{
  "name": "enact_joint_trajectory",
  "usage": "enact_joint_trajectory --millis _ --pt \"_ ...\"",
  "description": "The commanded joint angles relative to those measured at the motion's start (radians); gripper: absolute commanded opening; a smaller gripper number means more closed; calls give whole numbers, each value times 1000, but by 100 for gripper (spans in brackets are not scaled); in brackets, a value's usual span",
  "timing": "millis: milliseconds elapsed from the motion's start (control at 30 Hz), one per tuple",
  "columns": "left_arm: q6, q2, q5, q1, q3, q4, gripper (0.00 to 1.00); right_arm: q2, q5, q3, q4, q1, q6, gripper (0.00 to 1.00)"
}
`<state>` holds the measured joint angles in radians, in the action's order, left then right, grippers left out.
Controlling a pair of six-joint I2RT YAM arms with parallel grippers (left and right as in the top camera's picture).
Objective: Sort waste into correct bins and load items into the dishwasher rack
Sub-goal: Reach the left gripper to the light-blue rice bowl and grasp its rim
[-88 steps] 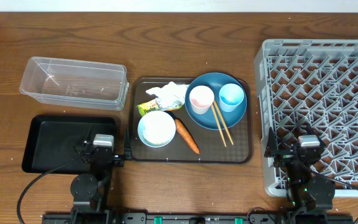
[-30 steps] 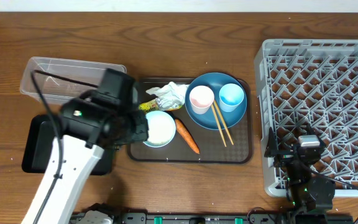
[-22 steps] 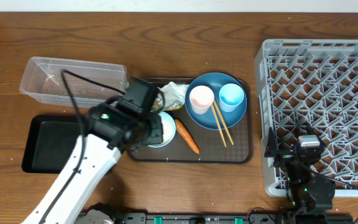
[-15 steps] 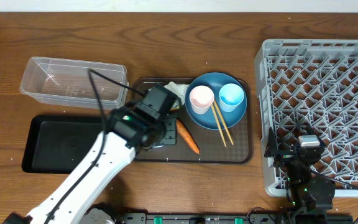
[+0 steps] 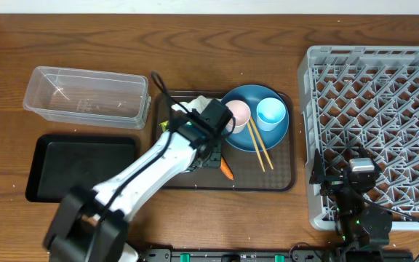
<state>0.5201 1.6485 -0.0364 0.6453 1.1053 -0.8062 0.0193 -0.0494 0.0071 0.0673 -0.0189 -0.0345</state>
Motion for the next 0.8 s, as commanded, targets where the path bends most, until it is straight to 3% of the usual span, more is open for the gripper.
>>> enact_joint_trajectory --millis 0,400,767 --pt "-3 55 29 2 -8 14 42 0 0 -2 4 0 -4 99" --pt "-2 128 127 2 -8 60 42 0 0 -2 4 0 -4 99" --pt "-2 126 131 2 -7 69 40 0 0 -2 4 0 -4 99"
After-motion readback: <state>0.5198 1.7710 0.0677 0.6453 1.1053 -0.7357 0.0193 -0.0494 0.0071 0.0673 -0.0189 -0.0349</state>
